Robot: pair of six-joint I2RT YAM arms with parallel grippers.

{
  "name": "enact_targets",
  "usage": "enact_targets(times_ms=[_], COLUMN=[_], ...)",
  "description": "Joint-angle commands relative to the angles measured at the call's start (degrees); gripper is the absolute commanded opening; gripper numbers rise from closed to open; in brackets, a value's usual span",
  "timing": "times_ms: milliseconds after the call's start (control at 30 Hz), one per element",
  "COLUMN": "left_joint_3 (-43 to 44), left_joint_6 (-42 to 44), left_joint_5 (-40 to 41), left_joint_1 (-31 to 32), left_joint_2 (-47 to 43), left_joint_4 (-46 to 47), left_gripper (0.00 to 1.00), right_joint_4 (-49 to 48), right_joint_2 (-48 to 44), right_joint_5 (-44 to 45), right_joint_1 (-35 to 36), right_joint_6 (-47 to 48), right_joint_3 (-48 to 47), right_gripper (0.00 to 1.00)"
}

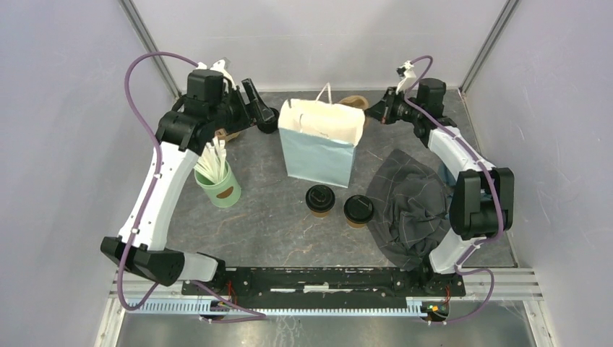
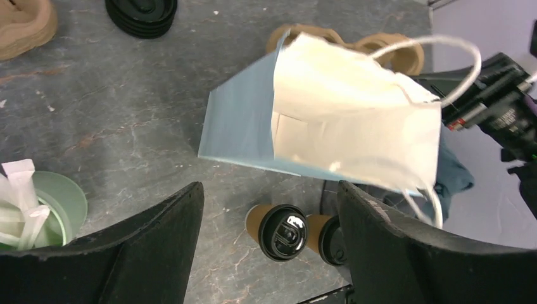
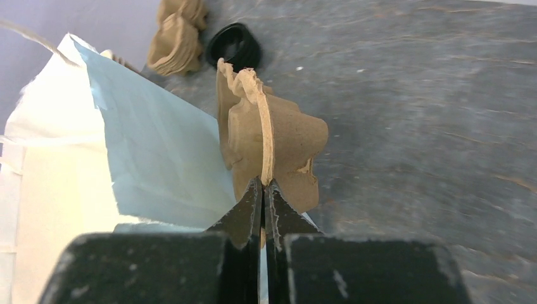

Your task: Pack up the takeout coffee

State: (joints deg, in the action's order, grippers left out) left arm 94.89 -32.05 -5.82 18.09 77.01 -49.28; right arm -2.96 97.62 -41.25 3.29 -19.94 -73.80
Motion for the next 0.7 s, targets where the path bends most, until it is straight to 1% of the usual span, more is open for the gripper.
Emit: enact_targets(times_ms=[0, 67, 100, 133, 233, 300, 433, 467, 533, 600, 667], left_joint_3=[4.45, 5.60, 6.11, 6.56, 7.95, 8.57, 9.60, 9.72, 10.16, 10.60, 11.02], left_joint_6=[-1.26, -1.52, -1.56, -1.65, -0.99, -0.64, -0.02, 0.12, 0.52, 0.79, 1.70], left_joint_5=[2.64, 0.67, -0.13, -0.30, 0.00, 0.24, -0.76, -0.63, -0.81, -1.07, -0.45], left_joint_1=[-0.07, -0.09, -0.07, -0.07, 0.01, 0.02, 0.43, 0.65, 0.81, 0.98, 1.37], left_joint_2=[4.19, 6.28, 7.24, 8.49, 10.80, 12.06, 14.91, 15.56, 16.88, 17.85, 18.60], left_joint_4=[-4.33, -4.30, -4.43, -4.67, -5.02, -4.69, -4.11, -4.08, -4.16, -4.08, -3.94], left_gripper=[0.81, 0.80, 0.80, 0.80, 0.79, 0.77, 0.68, 0.65, 0.57, 0.50, 0.46], right_joint_4=[-2.63, 0.76, 3.82, 9.05, 27.72, 34.23, 43.46, 45.09, 47.36, 48.25, 47.60], right_joint_2=[0.12, 0.04, -0.12, -0.36, -1.21, -3.10, -7.31, -8.57, -12.07, -16.18, -20.98], right_joint_5=[-5.41, -4.51, -2.06, 2.87, 25.54, 37.60, 50.96, 51.91, 51.10, 47.02, 42.75], right_joint_1=[1.25, 1.69, 1.67, 1.61, 1.48, 1.51, 1.59, 1.57, 1.66, 1.70, 1.71], right_joint_6=[-0.58, 1.04, 2.16, 3.36, 4.33, 3.49, 4.01, 4.17, 4.03, 3.60, 3.06], right_joint_3=[-1.37, -3.45, -5.10, -7.36, -18.39, -23.56, -30.04, -30.51, -30.46, -29.35, -27.75], right_gripper=[0.00, 0.00, 0.00, 0.00, 0.00, 0.00, 0.00, 0.00, 0.00, 0.00, 0.00])
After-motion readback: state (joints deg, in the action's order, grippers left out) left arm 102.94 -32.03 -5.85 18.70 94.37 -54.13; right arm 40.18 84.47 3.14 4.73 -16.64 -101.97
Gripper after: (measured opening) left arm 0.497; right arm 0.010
